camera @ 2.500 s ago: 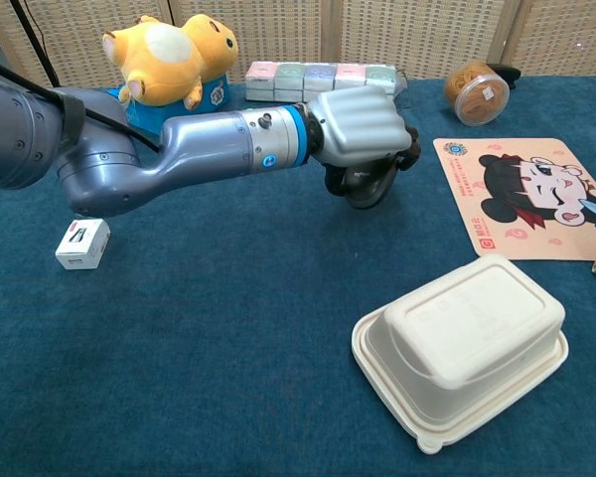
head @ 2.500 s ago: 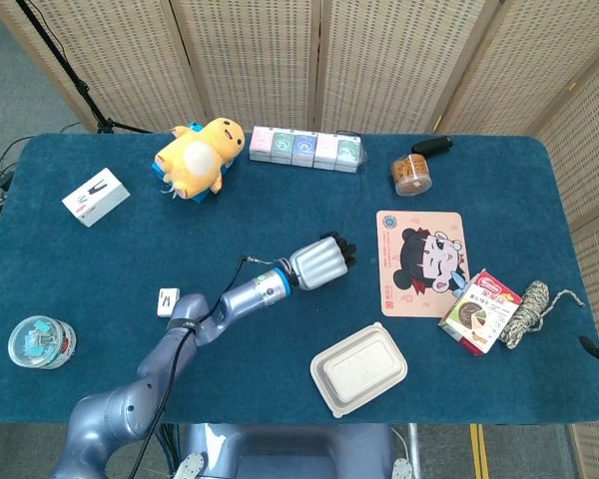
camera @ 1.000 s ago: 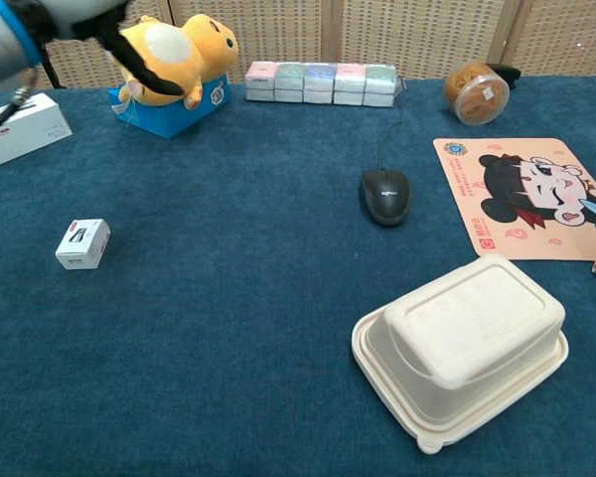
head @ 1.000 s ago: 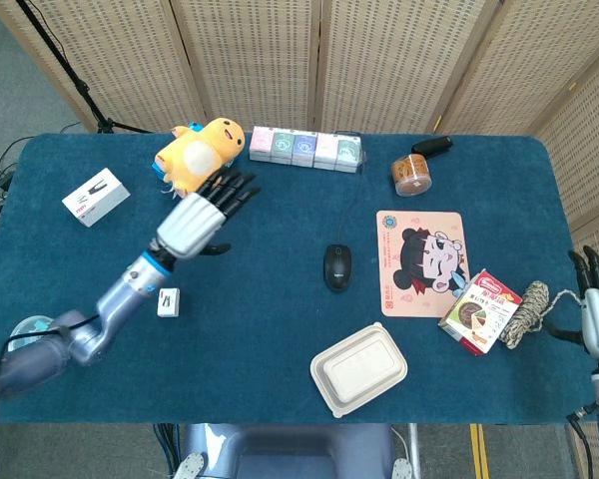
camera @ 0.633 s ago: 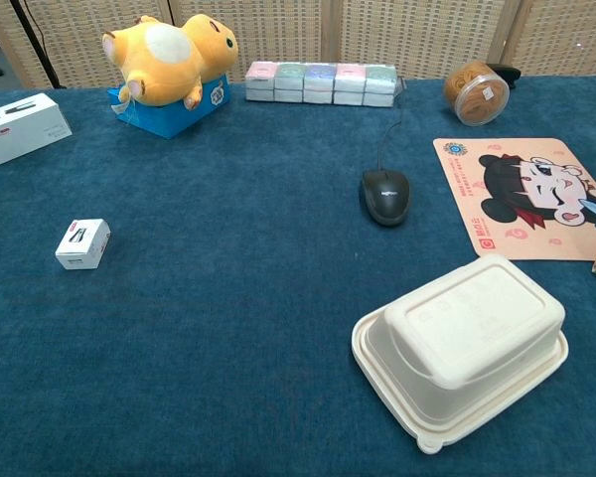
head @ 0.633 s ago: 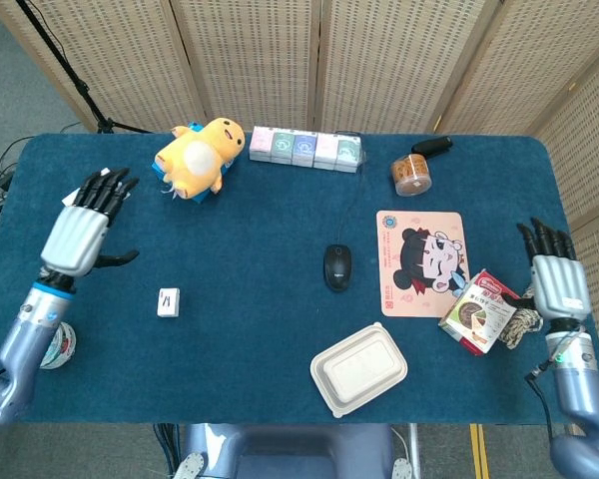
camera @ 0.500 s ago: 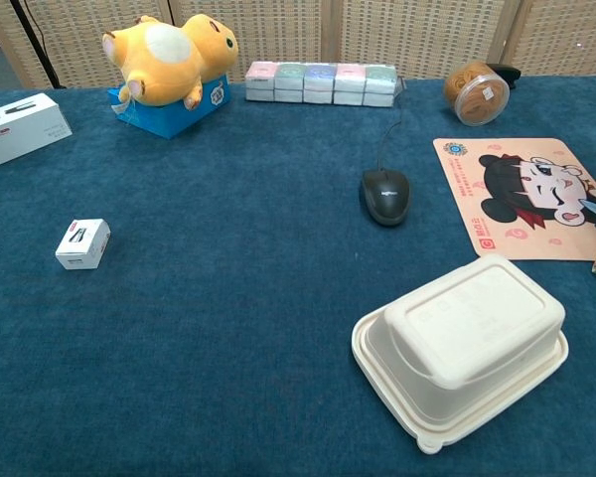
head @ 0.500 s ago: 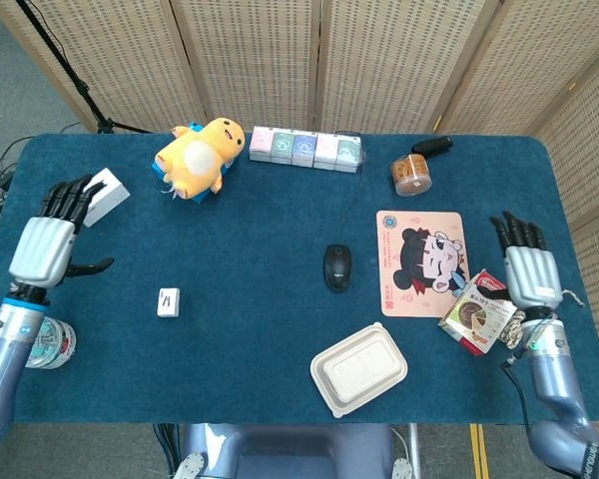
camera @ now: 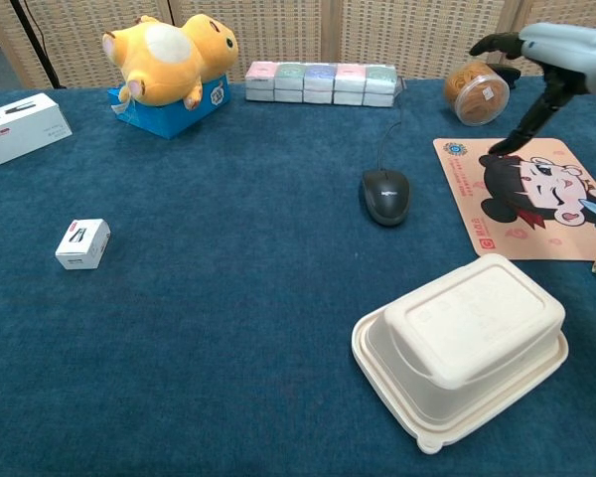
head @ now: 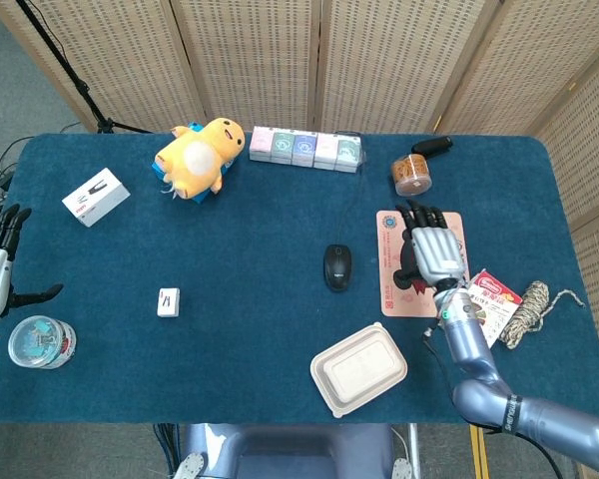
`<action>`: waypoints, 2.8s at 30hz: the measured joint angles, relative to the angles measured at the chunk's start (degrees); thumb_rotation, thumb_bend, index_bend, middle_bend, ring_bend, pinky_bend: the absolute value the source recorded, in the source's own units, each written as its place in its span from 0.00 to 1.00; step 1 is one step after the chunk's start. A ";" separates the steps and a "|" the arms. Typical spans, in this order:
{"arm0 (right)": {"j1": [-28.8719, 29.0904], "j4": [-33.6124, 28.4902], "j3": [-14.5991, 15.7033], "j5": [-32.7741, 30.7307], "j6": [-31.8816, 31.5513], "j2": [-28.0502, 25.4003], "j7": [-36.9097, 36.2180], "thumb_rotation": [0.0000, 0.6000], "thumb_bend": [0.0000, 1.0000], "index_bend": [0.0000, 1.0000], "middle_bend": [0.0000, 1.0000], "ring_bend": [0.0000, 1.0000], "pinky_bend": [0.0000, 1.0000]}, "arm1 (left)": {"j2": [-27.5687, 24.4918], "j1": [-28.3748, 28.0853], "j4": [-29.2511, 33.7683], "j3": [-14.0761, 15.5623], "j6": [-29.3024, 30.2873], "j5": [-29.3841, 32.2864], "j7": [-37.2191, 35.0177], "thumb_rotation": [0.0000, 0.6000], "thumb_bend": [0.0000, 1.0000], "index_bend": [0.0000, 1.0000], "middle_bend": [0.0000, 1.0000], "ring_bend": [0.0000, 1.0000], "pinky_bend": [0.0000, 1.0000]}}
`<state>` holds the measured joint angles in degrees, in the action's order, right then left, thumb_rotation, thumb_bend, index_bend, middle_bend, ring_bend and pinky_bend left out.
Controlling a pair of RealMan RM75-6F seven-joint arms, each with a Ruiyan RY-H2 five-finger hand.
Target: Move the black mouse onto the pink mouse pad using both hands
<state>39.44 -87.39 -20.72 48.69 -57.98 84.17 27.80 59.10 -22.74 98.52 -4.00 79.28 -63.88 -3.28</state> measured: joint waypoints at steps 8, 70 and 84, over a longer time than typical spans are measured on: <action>9.29 10.16 -1.96 -3.87 1.07 12.40 2.66 1.00 0.00 0.00 0.00 0.00 0.00 | -0.54 1.10 -2.10 -2.44 -3.10 -0.01 -3.80 1.00 0.05 0.00 0.00 0.00 0.00; 10.03 32.16 -2.13 -8.35 4.77 25.09 -4.73 1.00 0.00 0.21 0.23 0.20 0.30 | -0.86 4.56 -2.13 -7.81 -7.97 -1.93 -4.58 1.00 0.05 0.00 0.00 0.00 0.00; 9.63 36.76 -2.10 -2.07 5.16 27.31 -11.69 1.00 0.50 0.39 0.41 0.33 0.44 | -0.79 4.69 -2.06 -8.17 -8.60 -2.02 -4.29 1.00 0.05 0.00 0.00 0.00 0.00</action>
<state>49.07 -50.63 -22.82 46.62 -52.82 111.48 16.11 58.31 -18.04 96.46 -12.17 70.68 -65.90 -7.57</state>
